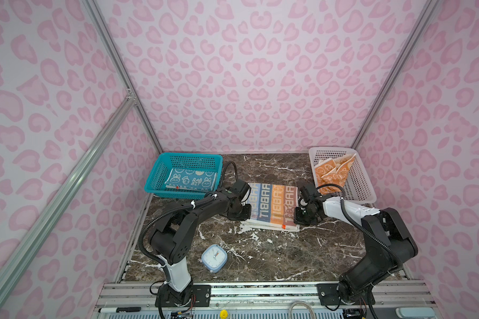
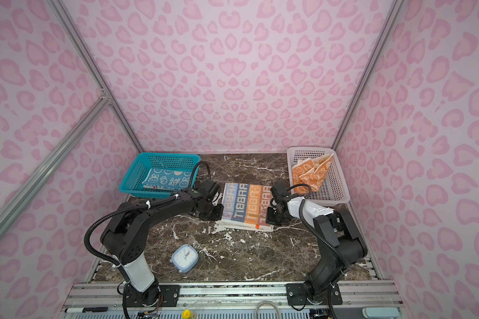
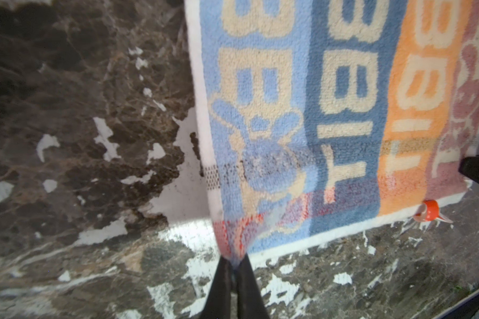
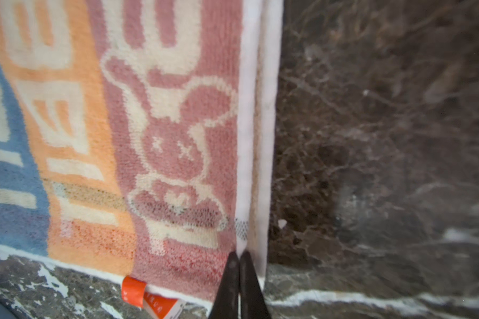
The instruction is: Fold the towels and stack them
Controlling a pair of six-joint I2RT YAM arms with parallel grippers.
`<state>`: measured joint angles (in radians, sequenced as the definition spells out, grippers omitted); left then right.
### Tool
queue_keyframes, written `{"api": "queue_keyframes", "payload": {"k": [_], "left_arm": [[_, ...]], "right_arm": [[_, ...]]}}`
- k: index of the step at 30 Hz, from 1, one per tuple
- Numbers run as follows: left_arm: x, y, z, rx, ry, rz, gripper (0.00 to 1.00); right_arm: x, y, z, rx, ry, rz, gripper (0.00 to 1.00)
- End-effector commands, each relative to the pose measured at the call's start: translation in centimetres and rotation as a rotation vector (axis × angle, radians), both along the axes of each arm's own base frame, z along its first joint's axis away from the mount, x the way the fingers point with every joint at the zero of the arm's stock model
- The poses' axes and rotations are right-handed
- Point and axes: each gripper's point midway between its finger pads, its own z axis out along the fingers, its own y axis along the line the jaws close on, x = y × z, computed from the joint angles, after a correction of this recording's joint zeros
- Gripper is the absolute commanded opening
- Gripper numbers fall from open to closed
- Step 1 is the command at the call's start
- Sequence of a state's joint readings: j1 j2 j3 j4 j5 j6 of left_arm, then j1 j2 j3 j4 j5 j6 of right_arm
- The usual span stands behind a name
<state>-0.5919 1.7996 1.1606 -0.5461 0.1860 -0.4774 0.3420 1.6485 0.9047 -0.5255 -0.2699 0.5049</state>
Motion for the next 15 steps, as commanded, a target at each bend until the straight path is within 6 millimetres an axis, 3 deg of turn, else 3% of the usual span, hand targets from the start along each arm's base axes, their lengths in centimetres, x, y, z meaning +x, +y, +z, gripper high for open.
{"api": "queue_keyframes", "payload": {"k": [1, 8, 15], "left_arm": [[-0.1, -0.1, -0.9, 0.002, 0.022, 0.004, 0.03], [1.7, -0.5, -1.6, -0.011, 0.033, 0.02, 0.03], [3.7, -0.2, 1.9, -0.014, -0.045, 0.023, 0.03]], "right_arm": [[0.5, 0.1, -0.5, 0.0, -0.009, 0.003, 0.0], [3.3, 0.6, -0.4, 0.007, -0.025, -0.019, 0.0], [5.0, 1.3, 2.6, 0.032, -0.068, -0.002, 0.0]]}}
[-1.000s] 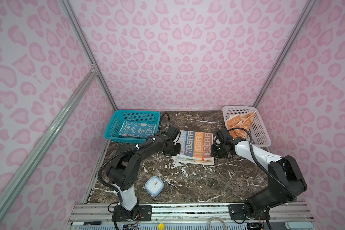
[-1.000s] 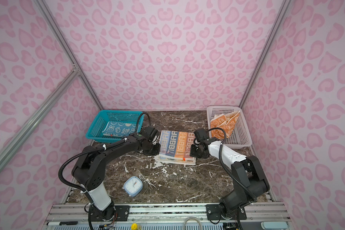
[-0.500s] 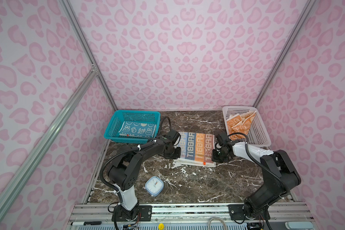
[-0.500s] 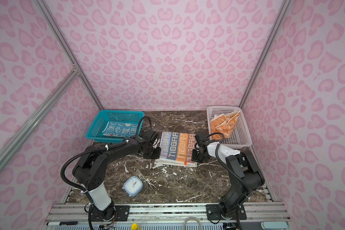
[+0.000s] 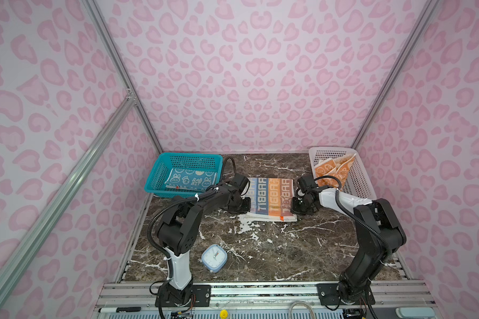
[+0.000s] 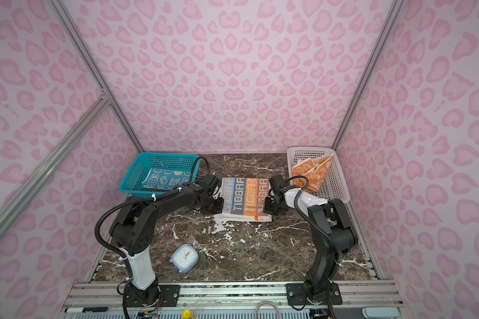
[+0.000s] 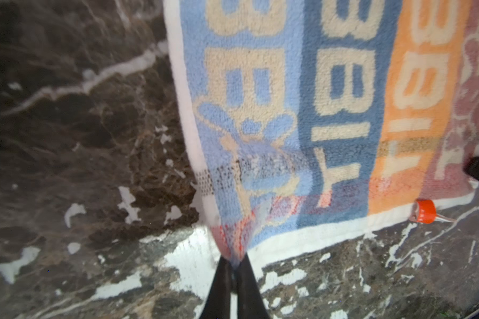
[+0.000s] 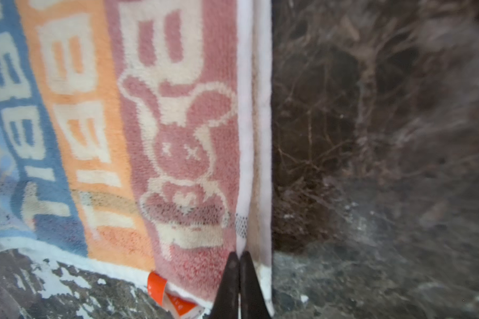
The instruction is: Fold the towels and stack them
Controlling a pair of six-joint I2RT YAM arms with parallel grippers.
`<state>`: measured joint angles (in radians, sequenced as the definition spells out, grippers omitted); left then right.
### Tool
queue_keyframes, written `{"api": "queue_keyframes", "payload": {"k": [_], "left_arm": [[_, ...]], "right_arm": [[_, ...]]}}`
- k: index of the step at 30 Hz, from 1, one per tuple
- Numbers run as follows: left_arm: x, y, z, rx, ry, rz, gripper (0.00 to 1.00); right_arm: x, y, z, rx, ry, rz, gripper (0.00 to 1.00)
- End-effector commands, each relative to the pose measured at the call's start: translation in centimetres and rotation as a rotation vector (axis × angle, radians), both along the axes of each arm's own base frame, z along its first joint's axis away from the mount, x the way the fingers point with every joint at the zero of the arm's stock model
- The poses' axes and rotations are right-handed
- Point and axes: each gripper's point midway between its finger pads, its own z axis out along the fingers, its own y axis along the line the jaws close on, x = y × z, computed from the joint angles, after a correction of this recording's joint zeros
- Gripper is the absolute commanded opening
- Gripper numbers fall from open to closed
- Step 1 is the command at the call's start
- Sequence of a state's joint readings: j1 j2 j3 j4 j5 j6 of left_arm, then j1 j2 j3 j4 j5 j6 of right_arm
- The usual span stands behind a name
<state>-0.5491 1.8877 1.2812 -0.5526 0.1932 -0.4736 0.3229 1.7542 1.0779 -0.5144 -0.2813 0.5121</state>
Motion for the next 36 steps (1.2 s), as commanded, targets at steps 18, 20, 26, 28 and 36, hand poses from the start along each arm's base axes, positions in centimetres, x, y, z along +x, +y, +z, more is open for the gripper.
{"api": "queue_keyframes", "payload": {"k": [18, 20, 26, 28, 36], "left_arm": [[-2.7, -1.6, 0.1, -0.041, 0.039, -0.061, 0.04], [-2.9, -1.7, -0.2, -0.044, 0.049, -0.065, 0.06], [-3.0, -1.6, -0.4, -0.034, 0.05, -0.08, 0.2], [-2.9, -1.5, -0.2, -0.028, 0.044, -0.085, 0.32], [-1.1, -1.1, 2.9, -0.036, -0.018, -0.097, 0.98]], "right_arm": [[-1.4, -1.1, -0.4, -0.016, 0.036, 0.011, 0.0], [-1.3, -1.1, -0.7, -0.019, 0.04, 0.008, 0.0], [-0.8, -1.5, -1.1, -0.044, 0.043, 0.009, 0.0], [-0.7, -1.7, -0.9, -0.055, 0.039, 0.008, 0.05], [0.1, -1.5, 3.3, -0.055, -0.065, 0.01, 0.57]]}}
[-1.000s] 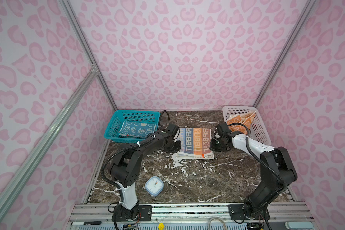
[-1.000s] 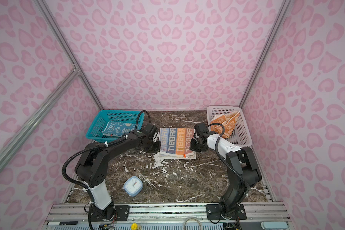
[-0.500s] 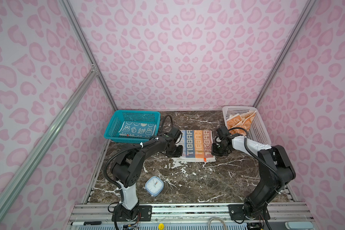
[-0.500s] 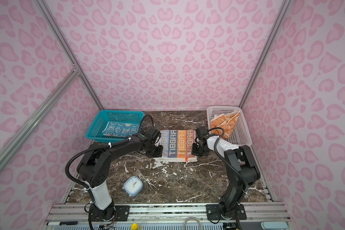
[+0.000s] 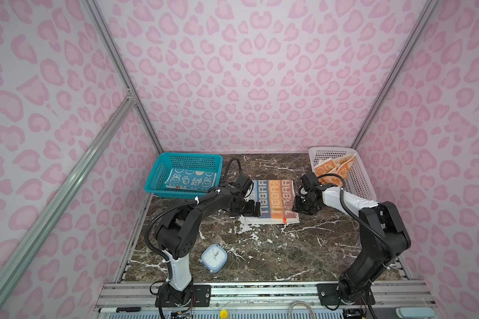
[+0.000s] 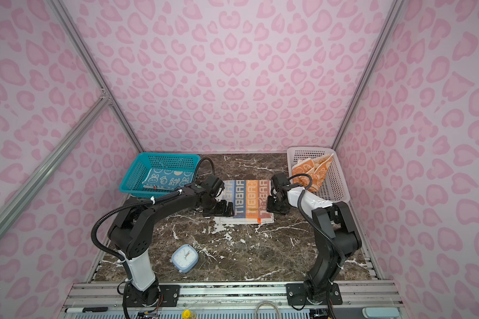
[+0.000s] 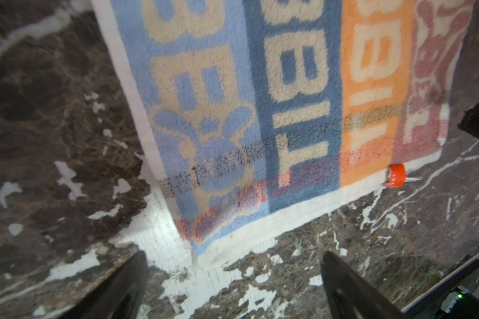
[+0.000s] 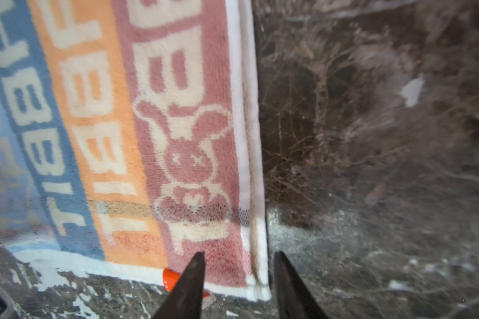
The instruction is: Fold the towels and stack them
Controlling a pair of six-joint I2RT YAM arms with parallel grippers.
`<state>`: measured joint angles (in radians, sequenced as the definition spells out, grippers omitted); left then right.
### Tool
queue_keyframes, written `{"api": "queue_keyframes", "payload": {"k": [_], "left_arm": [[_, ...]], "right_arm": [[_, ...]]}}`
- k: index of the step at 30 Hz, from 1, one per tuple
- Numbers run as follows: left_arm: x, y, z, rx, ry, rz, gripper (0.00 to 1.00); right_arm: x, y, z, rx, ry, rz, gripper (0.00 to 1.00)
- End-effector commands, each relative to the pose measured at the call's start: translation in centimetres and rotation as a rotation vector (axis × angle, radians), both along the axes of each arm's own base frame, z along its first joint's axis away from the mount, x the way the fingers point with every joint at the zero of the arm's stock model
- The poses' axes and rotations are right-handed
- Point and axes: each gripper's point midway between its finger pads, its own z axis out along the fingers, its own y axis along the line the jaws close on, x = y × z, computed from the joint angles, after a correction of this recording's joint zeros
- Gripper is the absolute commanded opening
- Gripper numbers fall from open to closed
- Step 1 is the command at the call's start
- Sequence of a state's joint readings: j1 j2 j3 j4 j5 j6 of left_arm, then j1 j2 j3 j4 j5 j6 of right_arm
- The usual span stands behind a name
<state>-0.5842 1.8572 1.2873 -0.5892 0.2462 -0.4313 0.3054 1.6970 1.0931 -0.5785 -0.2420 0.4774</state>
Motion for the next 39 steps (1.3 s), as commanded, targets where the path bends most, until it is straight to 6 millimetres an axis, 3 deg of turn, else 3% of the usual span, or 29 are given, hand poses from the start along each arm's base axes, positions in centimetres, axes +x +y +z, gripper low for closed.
{"api": "queue_keyframes", "payload": {"k": [1, 7, 11, 20, 28, 34, 39], "left_arm": [[1.1, 0.7, 2.1, -0.011, -0.034, 0.005, 0.98], [4.2, 1.0, 6.1, -0.189, -0.083, 0.123, 0.98], [5.7, -0.7, 7.8, -0.328, -0.104, 0.183, 0.98], [5.2, -1.8, 2.7, -0.347, 0.001, 0.231, 0.98], [4.1, -1.2, -1.1, -0.281, 0.056, 0.232, 0.98], [3.4, -0.3, -2.9, -0.22, 0.076, 0.231, 0.98], [4.2, 0.9, -1.5, -0.173, 0.048, 0.234, 0.98]], "right_arm": [[0.2, 0.2, 2.1, 0.0, -0.059, 0.011, 0.61], [1.0, 3.9, 4.2, 0.252, -0.167, 0.025, 0.95], [2.0, 5.9, 3.7, 0.379, -0.182, 0.02, 0.98], [2.0, 5.6, 0.0, 0.378, -0.137, -0.014, 0.99], [0.5, 4.5, -3.0, 0.341, -0.078, -0.02, 0.99], [-0.2, 4.2, -3.1, 0.32, -0.055, -0.002, 0.99], [-0.2, 5.0, -1.3, 0.34, -0.068, 0.005, 0.99]]}}
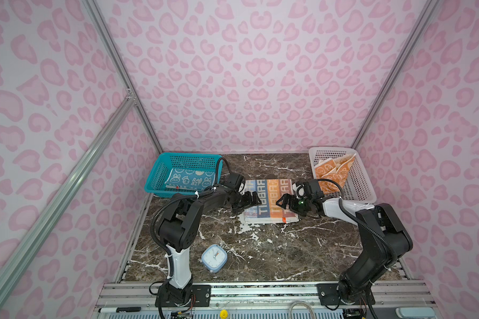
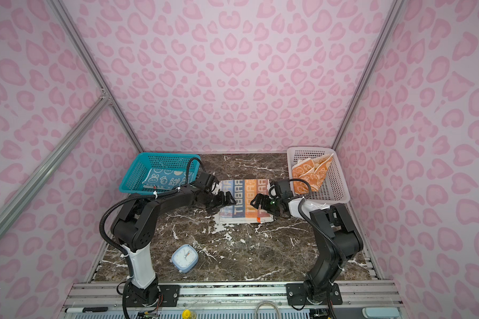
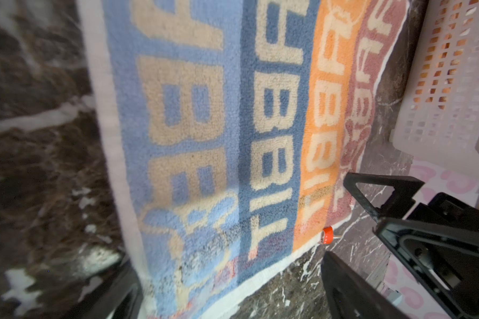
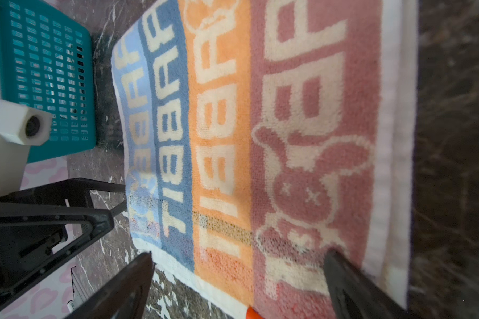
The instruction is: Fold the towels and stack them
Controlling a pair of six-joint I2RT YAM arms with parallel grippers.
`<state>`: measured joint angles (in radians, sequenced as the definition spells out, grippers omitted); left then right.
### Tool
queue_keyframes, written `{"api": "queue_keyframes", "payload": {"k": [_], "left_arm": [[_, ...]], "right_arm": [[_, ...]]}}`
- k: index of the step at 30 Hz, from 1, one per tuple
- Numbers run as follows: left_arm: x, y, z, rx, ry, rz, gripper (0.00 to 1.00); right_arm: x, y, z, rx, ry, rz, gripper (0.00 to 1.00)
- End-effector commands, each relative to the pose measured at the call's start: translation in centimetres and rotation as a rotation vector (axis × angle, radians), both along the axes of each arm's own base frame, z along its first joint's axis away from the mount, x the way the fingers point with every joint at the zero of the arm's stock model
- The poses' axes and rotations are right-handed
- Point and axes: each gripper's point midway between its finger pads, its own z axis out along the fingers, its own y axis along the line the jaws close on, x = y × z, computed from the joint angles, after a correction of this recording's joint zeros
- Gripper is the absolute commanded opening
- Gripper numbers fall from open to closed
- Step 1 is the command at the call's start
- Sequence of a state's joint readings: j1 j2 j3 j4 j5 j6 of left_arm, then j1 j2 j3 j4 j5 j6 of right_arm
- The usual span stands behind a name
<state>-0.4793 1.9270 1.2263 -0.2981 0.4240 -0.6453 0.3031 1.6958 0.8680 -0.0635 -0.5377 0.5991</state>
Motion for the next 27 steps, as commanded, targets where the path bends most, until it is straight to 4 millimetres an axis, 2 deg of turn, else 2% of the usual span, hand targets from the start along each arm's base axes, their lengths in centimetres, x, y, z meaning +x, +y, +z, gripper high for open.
{"api": "queue_keyframes", "payload": {"k": [1, 4, 7, 11, 13, 17, 20, 21, 24, 27], "left_arm": [[0.2, 1.9, 0.4, 0.078, -0.002, 0.012, 0.98], [1.5, 1.7, 3.3, 0.054, -0.067, -0.001, 0.98], [3.5, 0.7, 7.0, 0.014, -0.147, -0.018, 0.98], [6.4, -1.3, 10.2, -0.075, -0.208, -0.025, 0.98], [8.1, -2.5, 10.9, -0.126, -0.209, -0.02, 0.98], [11.7, -4.0, 11.1, -0.175, -0.223, -0.001, 0.98], [13.8, -4.8, 10.2, -0.184, -0.211, 0.02, 0.98], [14.3, -5.1, 9.7, -0.189, -0.207, 0.026, 0.98], [15.8, -5.6, 8.4, -0.189, -0.206, 0.048, 0.98], [16.1, -6.3, 6.9, -0.198, -0.178, 0.047, 0.98]], "right_arm": [[-1.3, -0.3, 0.2, -0.044, 0.065, 0.0, 0.99], [0.4, 0.0, 3.2, -0.036, 0.005, 0.0, 0.99], [2.9, -0.2, 5.5, -0.011, -0.041, -0.021, 0.99], [7.0, -0.7, 6.8, -0.001, -0.075, -0.056, 0.99], [9.0, -0.9, 6.3, 0.001, -0.064, -0.073, 0.99], [12.7, -1.2, 5.2, 0.024, -0.045, -0.112, 0.99], [14.3, -0.7, 4.3, 0.066, -0.028, -0.141, 0.99], [15.3, -0.5, 4.9, 0.08, -0.045, -0.148, 0.99], [16.2, 0.0, 4.0, 0.104, -0.032, -0.157, 0.99], [16.7, 0.2, 2.8, 0.113, -0.011, -0.163, 0.99]]}}
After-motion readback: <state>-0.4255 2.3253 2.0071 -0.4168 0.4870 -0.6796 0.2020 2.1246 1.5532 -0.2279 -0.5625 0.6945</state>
